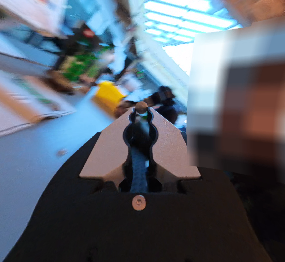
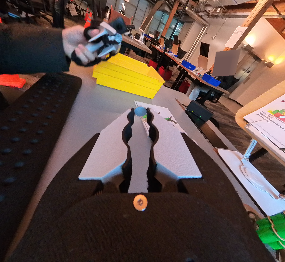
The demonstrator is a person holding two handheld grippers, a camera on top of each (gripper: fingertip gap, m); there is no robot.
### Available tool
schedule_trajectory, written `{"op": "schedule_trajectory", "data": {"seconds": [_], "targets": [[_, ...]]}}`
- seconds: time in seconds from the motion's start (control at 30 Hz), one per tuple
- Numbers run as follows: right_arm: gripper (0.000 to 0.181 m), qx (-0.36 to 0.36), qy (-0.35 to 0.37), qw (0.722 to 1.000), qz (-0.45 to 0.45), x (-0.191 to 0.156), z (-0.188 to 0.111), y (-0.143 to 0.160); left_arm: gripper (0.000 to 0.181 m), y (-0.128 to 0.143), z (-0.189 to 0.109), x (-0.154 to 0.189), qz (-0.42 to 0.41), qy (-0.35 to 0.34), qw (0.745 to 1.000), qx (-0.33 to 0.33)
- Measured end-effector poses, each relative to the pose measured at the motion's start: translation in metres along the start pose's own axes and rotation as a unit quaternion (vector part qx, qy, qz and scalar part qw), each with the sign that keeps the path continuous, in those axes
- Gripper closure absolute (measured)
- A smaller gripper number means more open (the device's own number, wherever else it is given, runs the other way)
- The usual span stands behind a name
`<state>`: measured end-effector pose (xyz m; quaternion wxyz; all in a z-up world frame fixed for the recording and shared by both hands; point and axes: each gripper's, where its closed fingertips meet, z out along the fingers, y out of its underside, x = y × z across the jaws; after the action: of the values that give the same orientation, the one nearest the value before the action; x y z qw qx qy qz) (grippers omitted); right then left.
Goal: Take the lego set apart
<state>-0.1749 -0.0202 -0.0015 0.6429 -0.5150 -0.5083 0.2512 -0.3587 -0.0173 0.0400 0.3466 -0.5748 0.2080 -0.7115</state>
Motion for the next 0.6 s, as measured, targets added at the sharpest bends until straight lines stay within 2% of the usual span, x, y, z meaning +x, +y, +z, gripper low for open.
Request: {"op": "schedule_trajectory", "data": {"seconds": [0.03, 0.07, 0.1, 0.13, 0.17, 0.2, 0.23, 0.3, 0.37, 0.43, 0.47, 0.5, 0.6], "targets": [[0.167, -0.005, -0.001, 1.0, -0.002, -0.001, 0.002, 0.002, 0.168, -0.012, -0.022, -0.021, 0.045, -0.111, 0.993, -0.023], [0.167, -0.011, -0.002, 1.0, -0.003, -0.002, 0.004, 0.004, 0.168, -0.028, -0.058, -0.052, 0.112, -0.26, 0.958, -0.044], [0.167, -0.018, -0.003, 1.0, -0.003, -0.003, 0.006, 0.007, 0.169, -0.05, -0.103, -0.076, 0.173, -0.403, 0.897, -0.057], [0.167, -0.026, -0.006, 1.0, -0.006, -0.005, 0.008, 0.01, 0.168, -0.068, -0.146, -0.089, 0.208, -0.504, 0.835, -0.07], [0.167, -0.032, -0.009, 0.999, -0.011, -0.007, 0.01, 0.012, 0.168, -0.076, -0.177, -0.097, 0.211, -0.559, 0.796, -0.09], [0.167, -0.039, -0.011, 0.999, -0.015, -0.009, 0.012, 0.014, 0.168, -0.077, -0.194, -0.104, 0.193, -0.578, 0.785, -0.11], [0.167, -0.046, -0.014, 0.999, -0.018, -0.011, 0.013, 0.017, 0.165, -0.077, -0.204, -0.11, 0.173, -0.582, 0.785, -0.119], [0.167, -0.054, -0.02, 0.998, -0.021, -0.015, 0.015, 0.02, 0.138, -0.075, -0.216, -0.123, 0.137, -0.584, 0.79, -0.127], [0.167, -0.058, -0.022, 0.998, -0.022, -0.016, 0.017, 0.022, 0.118, -0.074, -0.224, -0.132, 0.122, -0.589, 0.787, -0.137], [0.167, -0.062, -0.015, 0.998, -0.03, -0.015, 0.017, 0.024, 0.11, -0.08, -0.222, -0.129, 0.132, -0.591, 0.787, -0.119], [0.167, -0.062, -0.005, 0.997, -0.041, -0.013, 0.017, 0.024, 0.113, -0.083, -0.211, -0.122, 0.141, -0.579, 0.798, -0.097], [0.166, -0.058, 0.006, 0.996, -0.061, -0.011, 0.017, 0.021, 0.118, -0.083, -0.19, -0.111, 0.147, -0.546, 0.821, -0.074], [0.167, -0.032, 0.047, 0.989, -0.138, -0.011, 0.017, 0.006, 0.126, -0.05, -0.089, -0.067, 0.138, -0.379, 0.913, -0.054]]}}
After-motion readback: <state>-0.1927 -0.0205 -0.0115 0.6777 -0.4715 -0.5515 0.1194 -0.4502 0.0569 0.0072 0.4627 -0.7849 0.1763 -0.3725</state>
